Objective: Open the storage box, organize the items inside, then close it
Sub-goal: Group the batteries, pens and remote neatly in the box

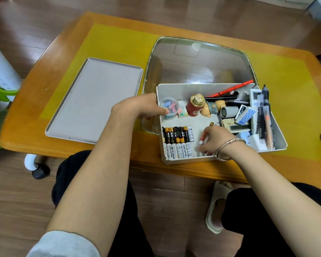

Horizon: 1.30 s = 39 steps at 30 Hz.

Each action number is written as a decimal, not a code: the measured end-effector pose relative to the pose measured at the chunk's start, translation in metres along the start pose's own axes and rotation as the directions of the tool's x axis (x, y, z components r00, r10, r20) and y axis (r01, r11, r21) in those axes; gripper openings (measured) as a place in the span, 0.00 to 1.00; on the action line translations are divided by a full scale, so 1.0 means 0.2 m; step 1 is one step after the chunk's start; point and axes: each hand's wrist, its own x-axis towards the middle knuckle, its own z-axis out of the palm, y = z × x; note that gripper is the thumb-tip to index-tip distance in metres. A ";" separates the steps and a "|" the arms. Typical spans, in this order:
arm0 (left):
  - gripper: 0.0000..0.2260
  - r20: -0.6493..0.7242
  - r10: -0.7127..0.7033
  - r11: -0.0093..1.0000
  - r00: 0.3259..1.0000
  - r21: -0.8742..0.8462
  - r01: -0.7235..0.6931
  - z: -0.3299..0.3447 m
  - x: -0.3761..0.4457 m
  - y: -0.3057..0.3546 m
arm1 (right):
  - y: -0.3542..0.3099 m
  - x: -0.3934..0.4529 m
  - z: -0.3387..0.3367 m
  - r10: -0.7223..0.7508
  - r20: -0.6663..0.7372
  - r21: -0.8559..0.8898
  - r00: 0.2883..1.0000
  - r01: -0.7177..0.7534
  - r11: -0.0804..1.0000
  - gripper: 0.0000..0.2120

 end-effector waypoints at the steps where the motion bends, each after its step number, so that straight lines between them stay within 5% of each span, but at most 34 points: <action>1: 0.15 0.000 0.000 1.000 1.000 -0.004 0.000 0.00 0.00 0.00 | 0.00 0.00 0.00 0.005 0.026 0.008 1.000 -0.006 1.000 0.09; 15: 0.16 0.004 0.000 1.000 1.000 -0.013 0.000 0.00 -0.01 0.01 | -0.04 0.03 0.02 -0.059 0.084 0.187 0.995 0.043 0.981 0.40; 20: 0.22 0.002 -0.001 1.000 1.000 -0.013 0.001 0.00 -0.01 0.01 | -0.04 0.04 0.02 -0.088 0.147 0.212 0.985 0.055 0.976 0.40; 32: 0.14 0.014 0.005 1.000 1.000 -0.018 -0.005 0.00 -0.01 0.01 | 0.02 -0.01 -0.05 -0.168 0.055 0.161 0.984 0.157 0.974 0.31; 39: 0.16 0.020 -0.009 1.000 1.000 -0.018 0.009 0.00 0.00 0.01 | 0.23 -0.08 -0.20 -0.002 -0.026 -0.089 1.000 0.000 0.996 0.16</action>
